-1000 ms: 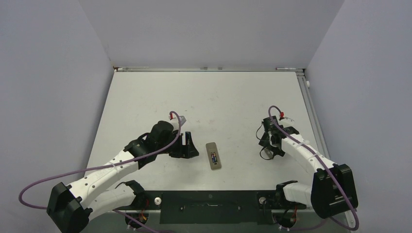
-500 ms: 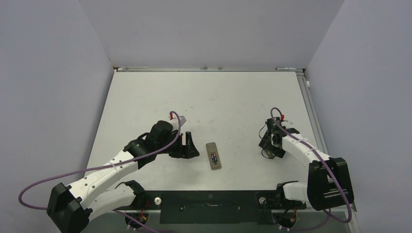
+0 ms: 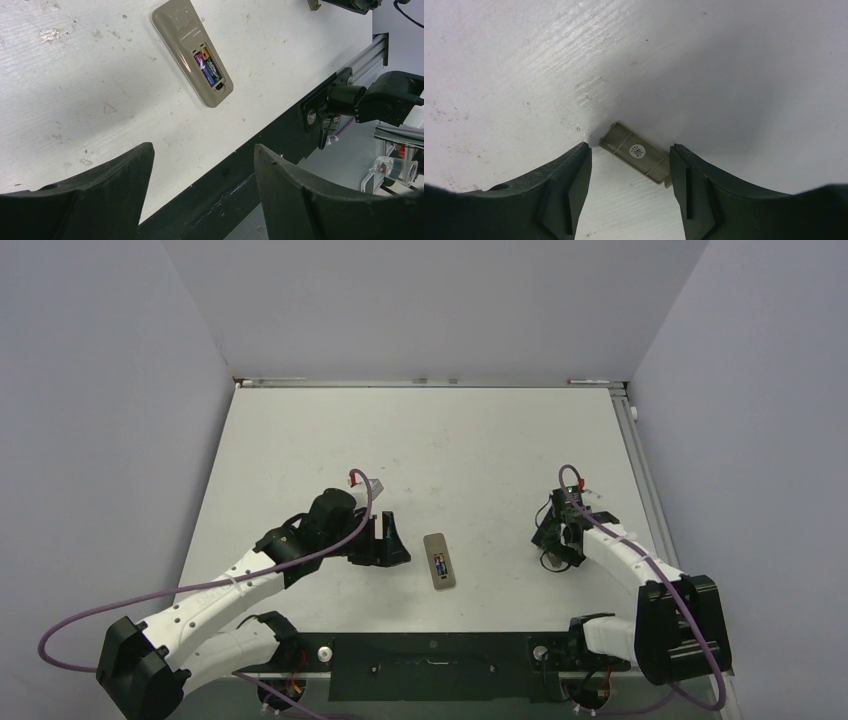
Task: Load the batteries into the remote control
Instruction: Pick up the battery cover at the center of the board.
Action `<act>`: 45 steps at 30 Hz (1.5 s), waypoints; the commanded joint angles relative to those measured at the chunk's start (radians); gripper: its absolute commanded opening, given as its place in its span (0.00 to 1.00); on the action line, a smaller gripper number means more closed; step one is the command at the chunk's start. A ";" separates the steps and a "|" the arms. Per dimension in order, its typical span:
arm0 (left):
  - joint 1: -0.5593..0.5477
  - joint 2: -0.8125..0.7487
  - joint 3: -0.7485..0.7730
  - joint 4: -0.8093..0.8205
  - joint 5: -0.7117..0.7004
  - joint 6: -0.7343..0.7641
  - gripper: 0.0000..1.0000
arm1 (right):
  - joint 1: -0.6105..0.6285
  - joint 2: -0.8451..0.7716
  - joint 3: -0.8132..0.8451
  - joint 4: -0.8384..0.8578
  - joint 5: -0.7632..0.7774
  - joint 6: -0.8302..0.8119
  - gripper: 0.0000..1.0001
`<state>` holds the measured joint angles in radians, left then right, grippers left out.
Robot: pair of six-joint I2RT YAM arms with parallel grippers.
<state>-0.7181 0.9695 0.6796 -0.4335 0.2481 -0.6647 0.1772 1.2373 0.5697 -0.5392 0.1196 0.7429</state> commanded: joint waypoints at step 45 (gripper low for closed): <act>0.005 0.003 -0.005 0.030 0.023 0.009 0.72 | 0.235 -0.085 -0.068 -0.053 0.049 0.139 0.29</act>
<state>-0.7177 0.9726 0.6754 -0.4332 0.2516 -0.6655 0.4072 1.1290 0.4988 -0.5671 0.1436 0.8734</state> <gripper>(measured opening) 0.714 0.320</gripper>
